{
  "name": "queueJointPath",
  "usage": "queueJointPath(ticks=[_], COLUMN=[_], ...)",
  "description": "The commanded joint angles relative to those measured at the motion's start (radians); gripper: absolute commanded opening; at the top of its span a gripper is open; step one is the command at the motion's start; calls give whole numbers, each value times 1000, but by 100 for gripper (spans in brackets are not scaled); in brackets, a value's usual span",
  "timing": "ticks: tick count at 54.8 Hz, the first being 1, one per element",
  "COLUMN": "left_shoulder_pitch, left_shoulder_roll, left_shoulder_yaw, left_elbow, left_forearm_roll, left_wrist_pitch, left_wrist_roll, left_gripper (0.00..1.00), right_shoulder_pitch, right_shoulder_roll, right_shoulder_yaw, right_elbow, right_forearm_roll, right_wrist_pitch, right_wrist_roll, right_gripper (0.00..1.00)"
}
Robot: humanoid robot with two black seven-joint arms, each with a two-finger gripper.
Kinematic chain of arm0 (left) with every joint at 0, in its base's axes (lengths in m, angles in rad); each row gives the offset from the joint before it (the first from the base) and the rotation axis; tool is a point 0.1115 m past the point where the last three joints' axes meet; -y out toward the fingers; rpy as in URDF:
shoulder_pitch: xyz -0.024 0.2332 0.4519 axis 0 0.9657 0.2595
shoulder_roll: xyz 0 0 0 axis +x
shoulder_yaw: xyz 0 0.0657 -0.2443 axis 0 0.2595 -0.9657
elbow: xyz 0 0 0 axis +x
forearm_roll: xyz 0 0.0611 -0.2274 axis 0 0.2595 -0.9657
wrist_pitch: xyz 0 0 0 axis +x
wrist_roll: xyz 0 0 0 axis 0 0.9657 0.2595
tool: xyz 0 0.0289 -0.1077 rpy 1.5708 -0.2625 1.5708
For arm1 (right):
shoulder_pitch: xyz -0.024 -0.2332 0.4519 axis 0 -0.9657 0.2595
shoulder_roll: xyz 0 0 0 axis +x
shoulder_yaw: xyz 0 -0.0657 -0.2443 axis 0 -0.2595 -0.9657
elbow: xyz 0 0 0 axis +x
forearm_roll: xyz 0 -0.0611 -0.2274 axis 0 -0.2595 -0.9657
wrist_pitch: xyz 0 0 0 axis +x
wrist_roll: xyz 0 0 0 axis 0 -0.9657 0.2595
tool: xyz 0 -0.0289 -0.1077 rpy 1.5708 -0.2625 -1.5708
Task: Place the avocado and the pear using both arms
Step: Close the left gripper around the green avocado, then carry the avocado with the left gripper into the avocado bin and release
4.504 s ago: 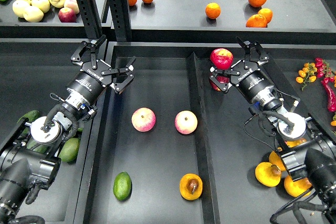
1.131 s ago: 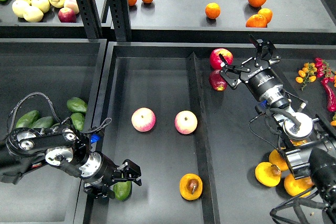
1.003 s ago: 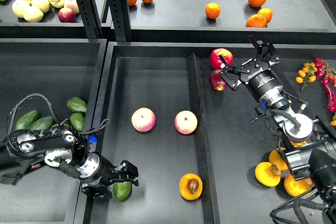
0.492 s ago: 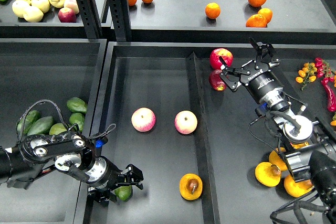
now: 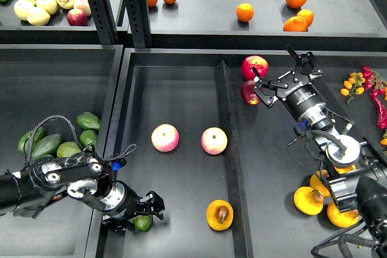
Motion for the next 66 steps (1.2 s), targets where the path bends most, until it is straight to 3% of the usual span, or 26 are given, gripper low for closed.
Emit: queueJointPath(ticks=[1,11,43,55,66], left_shoulder_pitch=[3,23,-75,-159,-191], left_shoulder_roll=[0,0,26,138,319], left_shoulder_yaw=[-17,-67,-95,-97,-98], left_elbow=[14,37,-28,-74,-110], left_forearm_roll=[53,116,96,18,-19], left_wrist_pitch=[0,0,0,0,0], left_wrist_roll=[0,0,0,0,0], left_gripper=[59,53,51,51,51], right_shoulder_pitch=[-1,-6,-21,-23,-27], right_shoulder_roll=[0,0,0,0,0], right_shoulder_yaw=[0,0,0,0,0], right_elbow=[2,3,2,2,2], right_forearm_roll=[0,0,0,0,0], right_wrist_pitch=[0,0,0,0,0], right_wrist_roll=[0,-2,-5,-5,-5], right_gripper=[100,100,100,100,100])
